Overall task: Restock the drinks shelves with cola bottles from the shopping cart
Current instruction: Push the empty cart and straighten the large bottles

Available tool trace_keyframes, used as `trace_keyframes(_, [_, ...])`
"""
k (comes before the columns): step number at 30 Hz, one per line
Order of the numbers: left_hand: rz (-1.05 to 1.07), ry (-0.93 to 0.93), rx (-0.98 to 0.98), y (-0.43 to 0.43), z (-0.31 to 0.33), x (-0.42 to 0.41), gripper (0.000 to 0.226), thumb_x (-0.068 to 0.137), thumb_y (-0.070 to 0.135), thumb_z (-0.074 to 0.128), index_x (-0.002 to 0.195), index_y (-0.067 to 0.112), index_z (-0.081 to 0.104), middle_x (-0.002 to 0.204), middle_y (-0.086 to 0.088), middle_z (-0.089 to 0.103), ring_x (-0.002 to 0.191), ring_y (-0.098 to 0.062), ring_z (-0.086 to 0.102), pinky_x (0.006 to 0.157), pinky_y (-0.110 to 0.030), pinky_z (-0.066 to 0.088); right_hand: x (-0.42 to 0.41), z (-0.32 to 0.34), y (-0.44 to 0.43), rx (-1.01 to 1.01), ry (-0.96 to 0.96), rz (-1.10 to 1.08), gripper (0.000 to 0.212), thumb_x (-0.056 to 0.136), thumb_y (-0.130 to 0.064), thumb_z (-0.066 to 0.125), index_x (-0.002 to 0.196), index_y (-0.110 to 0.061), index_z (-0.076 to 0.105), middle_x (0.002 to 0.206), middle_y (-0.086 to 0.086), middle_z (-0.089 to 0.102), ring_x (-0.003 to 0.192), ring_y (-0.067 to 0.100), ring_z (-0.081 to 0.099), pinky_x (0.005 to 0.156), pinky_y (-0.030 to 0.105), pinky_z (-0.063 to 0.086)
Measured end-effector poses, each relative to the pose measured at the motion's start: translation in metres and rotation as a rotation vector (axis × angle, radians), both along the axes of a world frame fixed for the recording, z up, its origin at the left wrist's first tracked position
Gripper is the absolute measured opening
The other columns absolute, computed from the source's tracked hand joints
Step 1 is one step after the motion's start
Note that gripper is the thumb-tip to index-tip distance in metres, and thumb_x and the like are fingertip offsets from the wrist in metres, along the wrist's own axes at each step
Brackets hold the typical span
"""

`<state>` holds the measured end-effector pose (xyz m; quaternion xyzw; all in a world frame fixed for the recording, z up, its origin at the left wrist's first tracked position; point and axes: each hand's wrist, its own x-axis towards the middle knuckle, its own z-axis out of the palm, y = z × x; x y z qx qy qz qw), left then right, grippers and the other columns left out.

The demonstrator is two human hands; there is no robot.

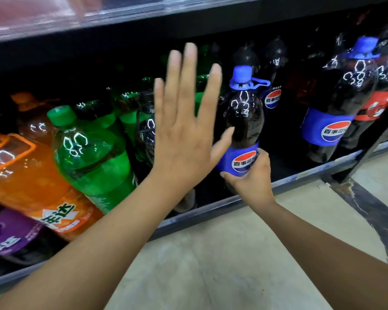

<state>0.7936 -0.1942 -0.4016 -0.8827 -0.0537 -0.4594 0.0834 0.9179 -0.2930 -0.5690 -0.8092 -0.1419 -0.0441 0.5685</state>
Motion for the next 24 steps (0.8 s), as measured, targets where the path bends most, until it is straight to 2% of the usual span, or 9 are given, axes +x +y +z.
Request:
trace_keyframes(3, [0.221, -0.019, -0.149, 0.015, -0.008, -0.006, 0.091, 0.082, 0.054, 0.060, 0.149, 0.004, 0.024, 0.152, -0.036, 0.014, 0.142, -0.049, 0.011, 0.115, -0.054, 0.002, -0.002, 0.001, -0.001, 0.009, -0.014, 0.001, 0.097, 0.046, -0.030, 0.093, 0.126, -0.013, 0.041, 0.119, 0.003, 0.051, 0.114, 0.023, 0.053, 0.097, 0.041, 0.048])
trace_keyframes(6, [0.229, -0.072, -0.422, 0.029, -0.018, -0.010, 0.106, 0.080, 0.057, 0.065, 0.152, 0.004, 0.008, 0.156, -0.031, 0.001, 0.145, -0.043, 0.003, 0.116, -0.051, 0.003, -0.003, 0.002, -0.002, 0.010, -0.001, -0.004, 0.098, 0.048, -0.027, 0.094, 0.129, -0.011, 0.040, 0.122, 0.004, 0.049, 0.116, 0.023, 0.051, 0.100, 0.039, 0.047])
trace_keyframes(9, [0.053, -0.126, -0.795, 0.034, -0.033, -0.013, 0.120, 0.073, 0.050, 0.077, 0.153, 0.010, -0.003, 0.160, -0.014, -0.002, 0.148, -0.024, 0.002, 0.118, -0.023, 0.006, -0.002, 0.000, -0.002, 0.016, 0.025, -0.006, 0.098, 0.046, -0.033, 0.093, 0.127, -0.012, 0.042, 0.120, 0.004, 0.052, 0.113, 0.023, 0.053, 0.098, 0.040, 0.049])
trace_keyframes(10, [0.021, -0.146, -0.895, 0.033, -0.039, -0.013, 0.124, 0.069, 0.049, 0.081, 0.153, 0.013, -0.003, 0.160, -0.009, 0.003, 0.148, -0.019, 0.005, 0.117, -0.020, 0.007, -0.001, -0.001, -0.002, 0.018, 0.045, -0.007, 0.097, 0.044, -0.038, 0.093, 0.125, -0.013, 0.044, 0.119, 0.003, 0.054, 0.112, 0.023, 0.055, 0.096, 0.040, 0.050])
trace_keyframes(13, [0.012, -0.200, -1.075, 0.029, -0.058, -0.012, 0.131, 0.057, 0.045, 0.088, 0.152, 0.021, 0.002, 0.158, -0.004, 0.017, 0.145, -0.016, 0.020, 0.119, -0.033, 0.020, 0.000, -0.005, -0.001, 0.009, 0.102, -0.005, 0.103, 0.040, -0.044, 0.092, 0.126, -0.014, 0.044, 0.119, 0.002, 0.054, 0.112, 0.021, 0.055, 0.096, 0.041, 0.050])
trace_keyframes(15, [0.007, -0.180, -1.140, 0.030, -0.071, -0.014, 0.132, 0.051, 0.039, 0.092, 0.151, 0.025, 0.006, 0.154, -0.003, 0.027, 0.140, -0.014, 0.030, 0.116, -0.035, 0.028, 0.000, -0.006, 0.000, -0.005, 0.101, -0.004, 0.106, 0.038, -0.044, 0.093, 0.127, -0.014, 0.044, 0.119, 0.002, 0.054, 0.113, 0.022, 0.054, 0.097, 0.042, 0.049])
trace_keyframes(17, [-0.002, -0.140, -1.212, 0.031, -0.084, -0.018, 0.130, 0.050, 0.030, 0.094, 0.149, 0.023, 0.011, 0.147, 0.003, 0.036, 0.131, -0.007, 0.039, 0.111, -0.022, 0.030, 0.000, -0.007, 0.001, -0.015, 0.094, -0.006, 0.105, 0.038, -0.042, 0.093, 0.126, -0.014, 0.044, 0.119, 0.003, 0.054, 0.113, 0.023, 0.053, 0.098, 0.043, 0.048])
trace_keyframes(19, [0.013, -0.105, -1.260, 0.032, -0.095, -0.021, 0.120, 0.049, 0.024, 0.095, 0.144, 0.018, 0.023, 0.131, 0.009, 0.045, 0.119, -0.004, 0.044, 0.096, -0.006, 0.029, 0.001, -0.008, 0.002, -0.018, 0.091, -0.009, 0.104, 0.039, -0.041, 0.094, 0.126, -0.013, 0.043, 0.118, 0.003, 0.054, 0.113, 0.023, 0.053, 0.098, 0.043, 0.048])
trace_keyframes(24, [0.018, -0.059, -1.286, 0.037, -0.104, -0.014, 0.102, 0.051, 0.025, 0.095, 0.133, 0.014, 0.035, 0.116, 0.011, 0.050, 0.100, -0.001, 0.048, 0.075, 0.008, 0.030, 0.001, -0.009, 0.002, 0.006, 0.089, 0.016, 0.098, 0.039, -0.042, 0.093, 0.120, -0.020, 0.042, 0.114, -0.001, 0.057, 0.111, 0.021, 0.055, 0.093, 0.041, 0.052])
